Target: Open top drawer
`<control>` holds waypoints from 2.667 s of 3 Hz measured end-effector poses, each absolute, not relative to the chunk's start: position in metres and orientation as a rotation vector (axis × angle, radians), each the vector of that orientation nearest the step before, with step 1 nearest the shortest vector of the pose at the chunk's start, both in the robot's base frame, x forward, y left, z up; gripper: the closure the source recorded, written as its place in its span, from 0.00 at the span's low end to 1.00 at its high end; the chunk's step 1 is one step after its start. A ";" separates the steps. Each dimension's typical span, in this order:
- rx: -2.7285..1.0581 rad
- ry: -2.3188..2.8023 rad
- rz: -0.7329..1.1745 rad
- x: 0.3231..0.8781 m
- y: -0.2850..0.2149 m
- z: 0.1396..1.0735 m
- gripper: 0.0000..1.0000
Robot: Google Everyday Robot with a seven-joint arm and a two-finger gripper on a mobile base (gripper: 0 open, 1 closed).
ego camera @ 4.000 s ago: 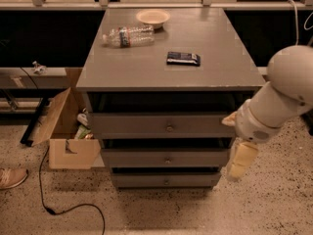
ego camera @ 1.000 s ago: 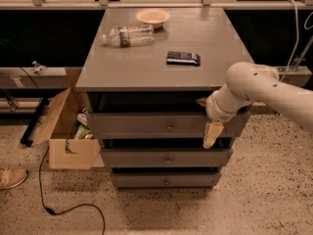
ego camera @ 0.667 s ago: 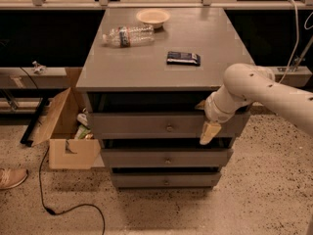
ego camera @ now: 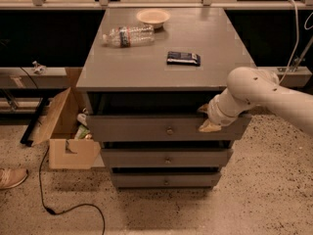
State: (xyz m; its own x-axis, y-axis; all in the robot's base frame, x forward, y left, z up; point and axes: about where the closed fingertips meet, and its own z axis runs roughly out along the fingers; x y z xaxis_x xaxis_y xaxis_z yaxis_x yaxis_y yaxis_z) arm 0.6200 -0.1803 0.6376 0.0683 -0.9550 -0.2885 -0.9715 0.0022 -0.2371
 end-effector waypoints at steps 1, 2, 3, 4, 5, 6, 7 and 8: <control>-1.985 1.918 0.061 0.620 -0.180 0.645 0.96; -1.985 1.918 0.061 0.620 -0.180 0.645 0.98; -1.985 1.918 0.061 0.620 -0.180 0.645 0.75; -1.985 1.918 0.061 0.620 -0.180 0.645 0.52; -1.985 1.918 0.061 0.620 -0.180 0.645 0.29; -1.985 1.918 0.062 0.620 -0.180 0.645 0.06; -1.985 1.918 0.062 0.620 -0.180 0.645 0.00; -2.050 1.924 0.065 0.613 -0.178 0.641 0.00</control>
Offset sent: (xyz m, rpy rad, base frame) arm -0.0693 -0.0495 0.0134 0.1225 0.0031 -0.1032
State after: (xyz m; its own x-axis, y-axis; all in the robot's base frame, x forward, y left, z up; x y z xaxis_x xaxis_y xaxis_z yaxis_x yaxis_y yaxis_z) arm 0.6132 -0.1776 0.6411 0.0879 -0.9633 -0.2538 -0.9781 -0.0352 -0.2052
